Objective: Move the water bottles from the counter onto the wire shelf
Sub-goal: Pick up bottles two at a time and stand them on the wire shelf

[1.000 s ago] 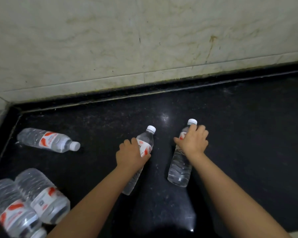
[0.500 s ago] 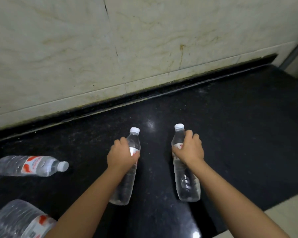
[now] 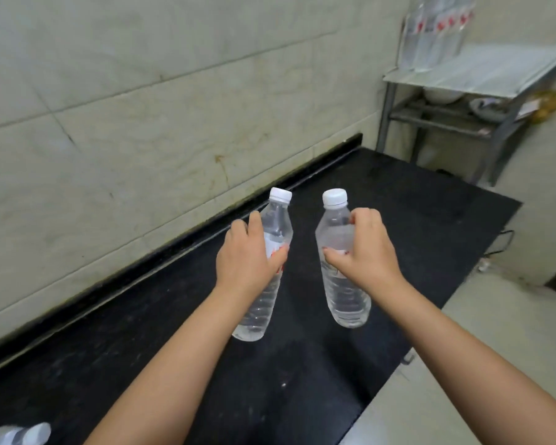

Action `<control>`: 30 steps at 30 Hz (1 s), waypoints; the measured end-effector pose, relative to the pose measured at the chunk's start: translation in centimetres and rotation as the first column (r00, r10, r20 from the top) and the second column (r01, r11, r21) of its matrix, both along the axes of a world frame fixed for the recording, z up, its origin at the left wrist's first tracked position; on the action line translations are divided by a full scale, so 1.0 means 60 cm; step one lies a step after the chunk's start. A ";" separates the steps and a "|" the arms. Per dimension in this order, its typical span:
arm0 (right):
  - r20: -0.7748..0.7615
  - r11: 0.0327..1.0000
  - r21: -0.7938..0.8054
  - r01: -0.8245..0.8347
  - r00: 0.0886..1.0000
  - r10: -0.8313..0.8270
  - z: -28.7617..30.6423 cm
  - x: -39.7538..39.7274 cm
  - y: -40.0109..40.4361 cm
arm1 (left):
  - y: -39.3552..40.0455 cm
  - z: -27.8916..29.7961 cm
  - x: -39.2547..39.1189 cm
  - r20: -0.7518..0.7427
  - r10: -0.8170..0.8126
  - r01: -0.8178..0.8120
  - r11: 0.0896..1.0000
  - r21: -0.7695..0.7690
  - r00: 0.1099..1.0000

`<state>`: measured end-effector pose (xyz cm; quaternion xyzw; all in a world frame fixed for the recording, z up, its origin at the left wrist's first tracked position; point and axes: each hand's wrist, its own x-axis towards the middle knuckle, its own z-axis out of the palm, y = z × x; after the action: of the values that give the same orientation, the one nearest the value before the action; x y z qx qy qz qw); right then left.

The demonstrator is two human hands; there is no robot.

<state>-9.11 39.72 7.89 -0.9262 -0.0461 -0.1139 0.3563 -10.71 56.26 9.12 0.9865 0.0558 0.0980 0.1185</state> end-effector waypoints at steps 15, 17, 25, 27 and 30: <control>0.178 0.990 -0.012 0.142 0.974 -0.138 0.077 0.096 -0.552 | -0.530 0.095 0.172 0.100 -0.136 0.141 0.989 -0.039 0.986; 0.194 0.989 0.008 0.147 0.970 -0.146 0.086 0.117 -0.612 | -0.588 0.106 0.199 0.113 -0.157 0.162 0.986 -0.035 0.981; 0.316 0.987 0.044 0.156 0.935 -0.161 0.140 0.257 -0.790 | -0.753 0.159 0.348 0.231 -0.183 0.194 0.981 -0.024 0.956; 0.356 0.986 0.059 0.157 0.919 -0.168 0.155 0.307 -0.828 | -0.788 0.168 0.398 0.271 -0.182 0.196 0.980 -0.025 0.945; 0.408 0.986 0.094 0.136 0.898 -0.163 0.188 0.395 -0.879 | -0.839 0.185 0.482 0.342 -0.185 0.204 0.979 -0.021 0.921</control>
<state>14.61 -13.00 19.20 -0.8701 -0.0459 -0.3360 0.3577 18.23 5.92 20.24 0.9519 -0.0609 0.2521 0.1633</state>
